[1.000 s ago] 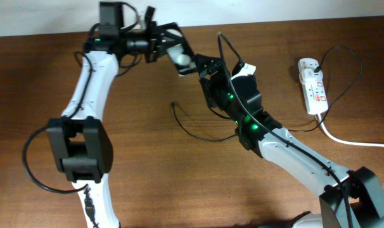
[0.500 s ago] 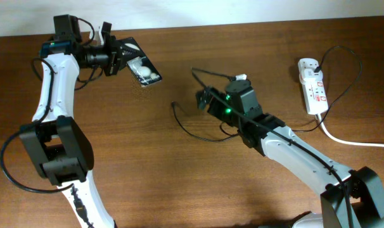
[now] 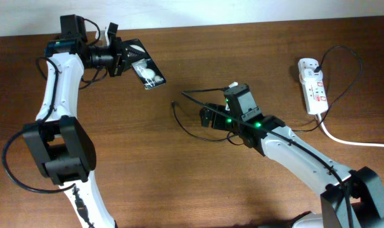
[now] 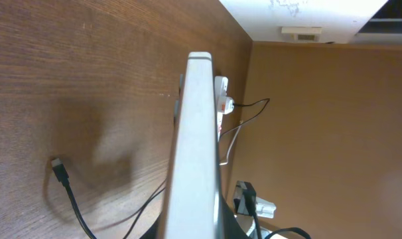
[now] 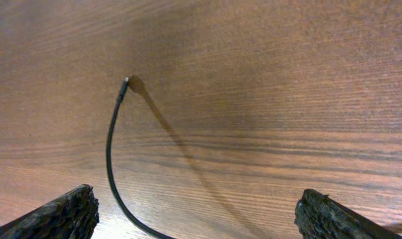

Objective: Plug charger to phone and switch on socket
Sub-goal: 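Move the phone left with the left gripper, withdraw the right gripper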

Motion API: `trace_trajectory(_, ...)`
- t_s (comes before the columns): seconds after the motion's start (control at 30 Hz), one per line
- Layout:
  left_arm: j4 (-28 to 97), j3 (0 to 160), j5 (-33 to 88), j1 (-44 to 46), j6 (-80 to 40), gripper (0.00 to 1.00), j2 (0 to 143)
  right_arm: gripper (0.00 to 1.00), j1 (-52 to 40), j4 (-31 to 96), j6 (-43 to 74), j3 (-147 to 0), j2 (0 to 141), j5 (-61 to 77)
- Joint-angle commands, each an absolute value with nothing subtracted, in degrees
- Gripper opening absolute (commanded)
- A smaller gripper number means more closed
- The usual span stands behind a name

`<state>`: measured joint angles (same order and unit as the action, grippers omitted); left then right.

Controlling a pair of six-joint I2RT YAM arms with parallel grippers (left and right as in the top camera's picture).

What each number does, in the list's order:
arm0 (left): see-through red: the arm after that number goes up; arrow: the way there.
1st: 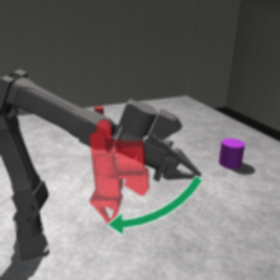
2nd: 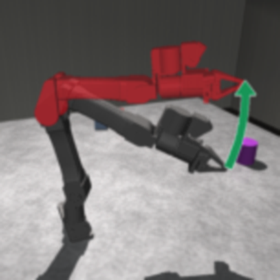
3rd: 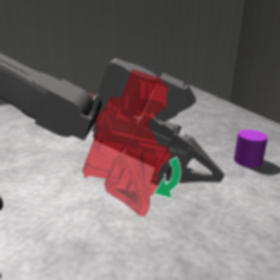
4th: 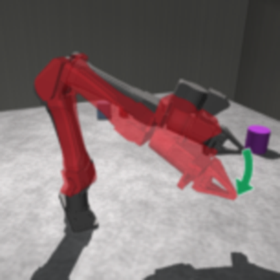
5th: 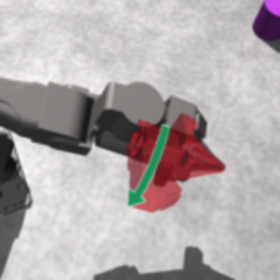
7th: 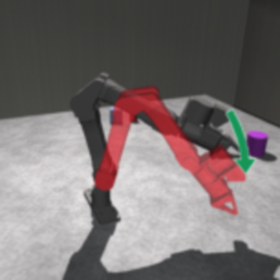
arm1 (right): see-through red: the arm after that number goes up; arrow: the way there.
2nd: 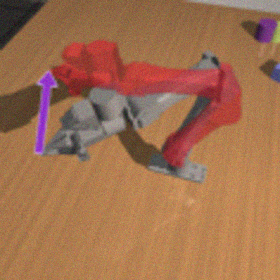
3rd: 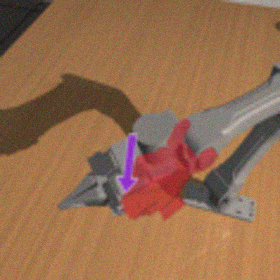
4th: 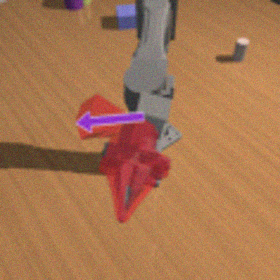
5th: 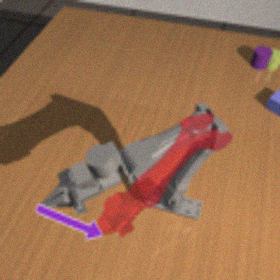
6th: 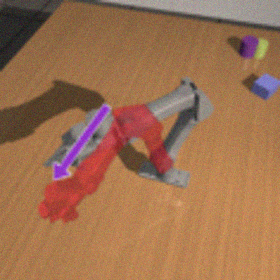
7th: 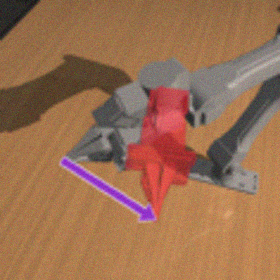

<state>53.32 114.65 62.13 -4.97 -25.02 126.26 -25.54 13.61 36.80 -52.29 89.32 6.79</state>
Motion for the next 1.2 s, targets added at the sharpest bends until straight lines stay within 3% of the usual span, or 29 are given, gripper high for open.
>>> trace_trajectory(0.0,53.28,115.42,64.05,-4.54,-23.83,0.00,126.54,0.99,-25.36,14.00,35.33,-52.62,89.14,6.87)
trace_trajectory(0.9,53.25,115.42,64.20,-4.54,-23.86,0.00,126.54,0.99,-25.36,18.31,35.31,-52.62,89.14,7.03)
trace_trajectory(1.17,53.23,115.42,64.31,-5.52,-23.83,0.00,126.54,0.99,-25.36,18.68,28.10,-52.84,89.14,9.10)
